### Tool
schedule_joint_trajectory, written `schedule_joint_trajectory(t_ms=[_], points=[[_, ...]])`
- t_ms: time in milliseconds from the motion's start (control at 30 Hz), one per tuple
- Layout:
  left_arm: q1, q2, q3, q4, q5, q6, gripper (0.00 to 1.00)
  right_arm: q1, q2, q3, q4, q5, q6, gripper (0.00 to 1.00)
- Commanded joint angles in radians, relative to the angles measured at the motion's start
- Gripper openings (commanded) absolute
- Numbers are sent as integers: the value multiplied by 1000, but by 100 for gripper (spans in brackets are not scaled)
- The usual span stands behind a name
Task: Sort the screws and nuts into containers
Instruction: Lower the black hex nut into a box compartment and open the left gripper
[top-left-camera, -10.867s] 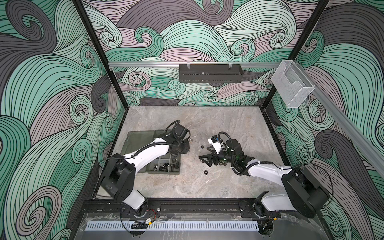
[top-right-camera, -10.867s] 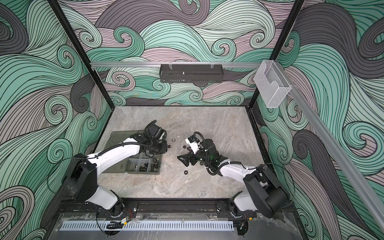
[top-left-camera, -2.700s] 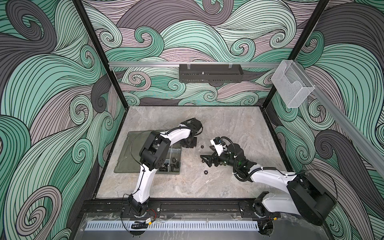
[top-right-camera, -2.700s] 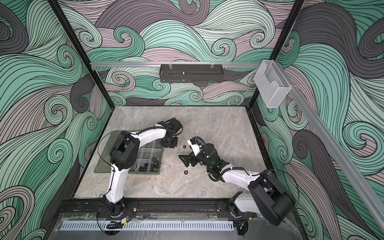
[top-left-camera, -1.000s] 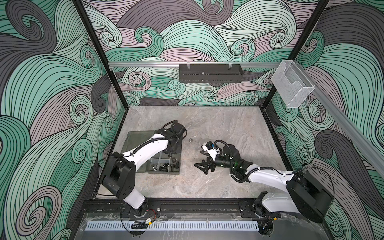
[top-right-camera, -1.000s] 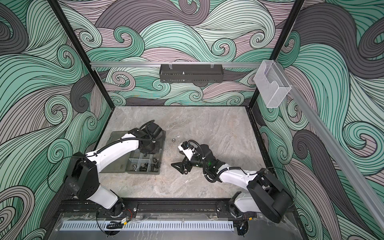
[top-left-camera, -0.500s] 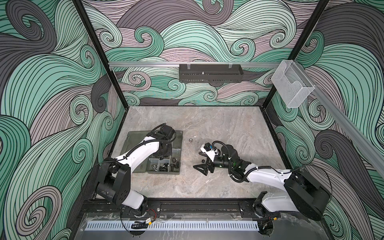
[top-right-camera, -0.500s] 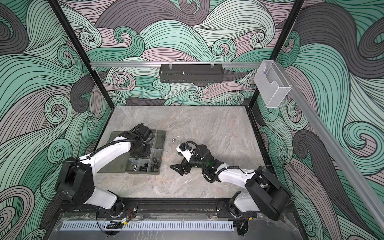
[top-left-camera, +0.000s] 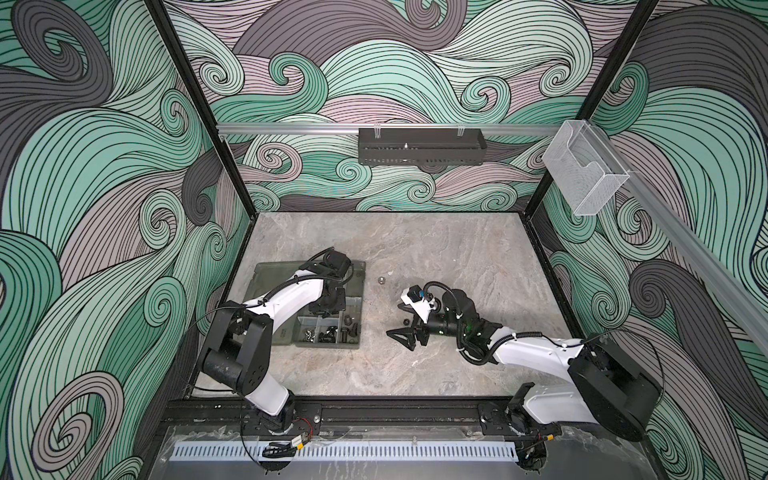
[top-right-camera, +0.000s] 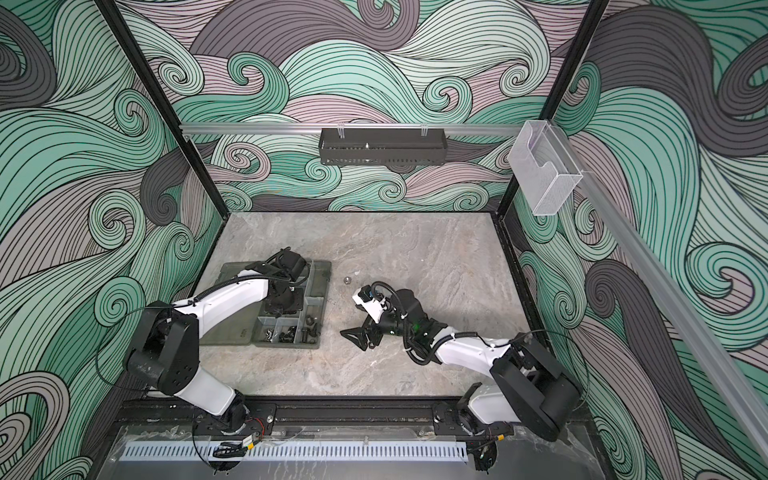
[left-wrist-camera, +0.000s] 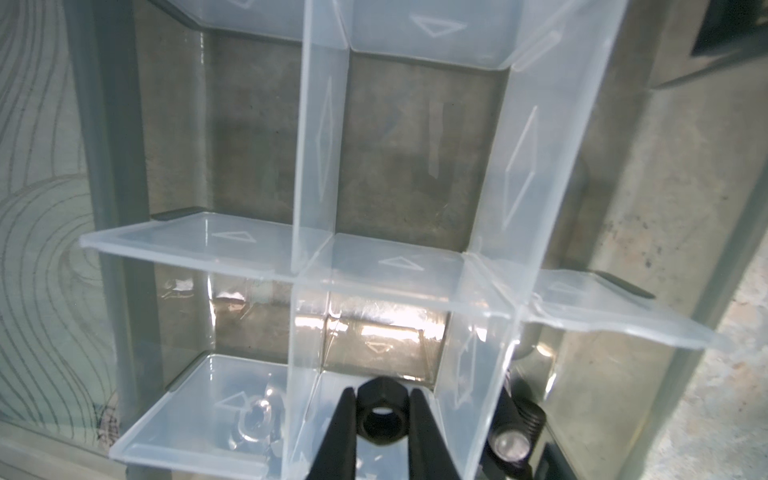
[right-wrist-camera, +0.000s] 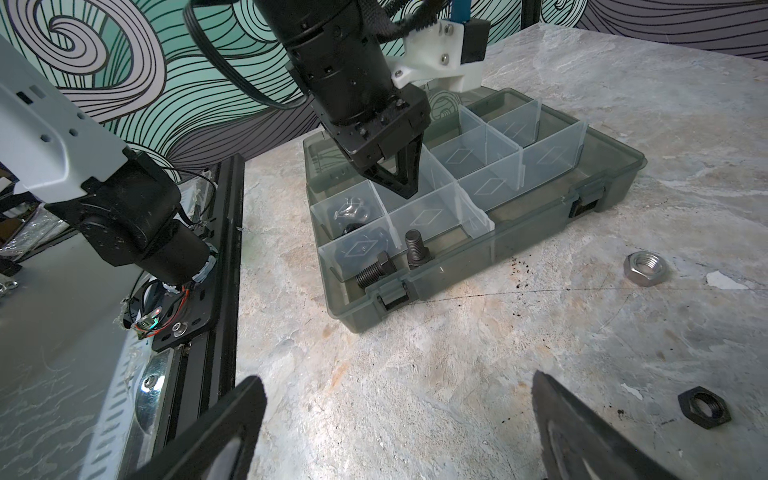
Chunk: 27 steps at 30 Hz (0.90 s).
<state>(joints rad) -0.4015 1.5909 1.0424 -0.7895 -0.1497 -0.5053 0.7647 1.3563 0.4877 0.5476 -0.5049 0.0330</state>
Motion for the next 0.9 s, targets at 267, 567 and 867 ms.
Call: schedule_joint_trajectory(t_ms=[267,567,867], points=[[7,55,-2,35,-2,1,20,4,2,24,-14,5,-35,99],[7,57,-2,33,-6,1,24,4,9,25,-14,2,-34,99],[7,51,-2,27,-10,2,29,4,12,27,-14,2,-35,99]])
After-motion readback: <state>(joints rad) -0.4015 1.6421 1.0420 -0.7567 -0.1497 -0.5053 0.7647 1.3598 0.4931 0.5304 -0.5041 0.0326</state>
